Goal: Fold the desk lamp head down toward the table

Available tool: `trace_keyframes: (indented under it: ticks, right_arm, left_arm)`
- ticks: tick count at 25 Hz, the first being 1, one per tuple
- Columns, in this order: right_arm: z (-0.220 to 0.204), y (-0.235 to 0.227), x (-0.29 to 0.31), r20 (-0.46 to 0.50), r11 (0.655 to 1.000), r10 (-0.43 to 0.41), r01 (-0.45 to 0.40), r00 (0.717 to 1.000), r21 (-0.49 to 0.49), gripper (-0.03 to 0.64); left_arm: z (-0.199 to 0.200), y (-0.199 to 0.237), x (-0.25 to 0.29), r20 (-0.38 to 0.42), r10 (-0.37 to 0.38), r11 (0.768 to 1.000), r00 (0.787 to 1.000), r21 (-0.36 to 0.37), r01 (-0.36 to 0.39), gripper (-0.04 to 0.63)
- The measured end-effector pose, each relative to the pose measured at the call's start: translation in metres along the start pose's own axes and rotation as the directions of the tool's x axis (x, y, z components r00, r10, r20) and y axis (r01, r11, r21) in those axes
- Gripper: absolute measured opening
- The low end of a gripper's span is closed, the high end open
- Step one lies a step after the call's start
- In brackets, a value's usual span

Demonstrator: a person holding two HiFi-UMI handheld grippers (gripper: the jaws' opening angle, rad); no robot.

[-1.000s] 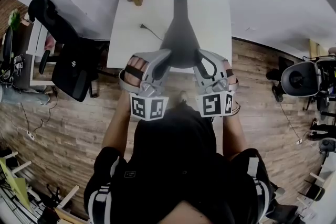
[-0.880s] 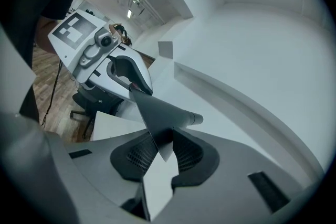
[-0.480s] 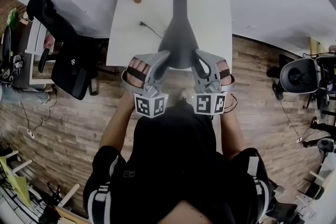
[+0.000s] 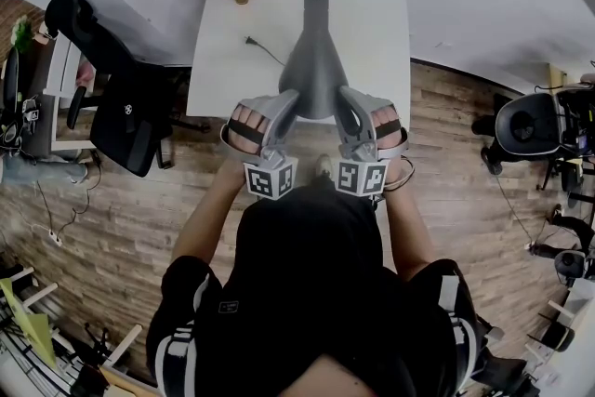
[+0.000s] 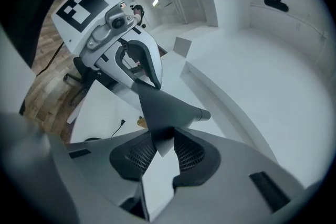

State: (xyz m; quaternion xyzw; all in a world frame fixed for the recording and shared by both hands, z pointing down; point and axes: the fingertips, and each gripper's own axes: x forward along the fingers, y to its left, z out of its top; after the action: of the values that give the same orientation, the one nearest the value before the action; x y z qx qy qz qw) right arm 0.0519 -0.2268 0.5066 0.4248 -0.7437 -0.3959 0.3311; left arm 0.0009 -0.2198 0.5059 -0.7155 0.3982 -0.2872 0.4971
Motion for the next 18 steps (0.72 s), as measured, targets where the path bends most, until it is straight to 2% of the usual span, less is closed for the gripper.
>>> trace_keyframes:
  ticks: [12, 18]
  right_arm:
    - [-0.018, 0.02, 0.016, -0.006, 0.987, -0.091, 0.089, 0.996, -0.135, 0.112]
    - [-0.03, 0.031, 0.024, -0.003, 0.975, -0.13, 0.127, 0.992, -0.18, 0.118]
  left_arm:
    - [-0.016, -0.025, 0.012, -0.015, 0.105, 0.988, 0.994, 0.115, -0.102, 0.092]
    - [-0.023, -0.038, 0.02, -0.009, 0.146, 0.98, 0.989, 0.14, -0.143, 0.097]
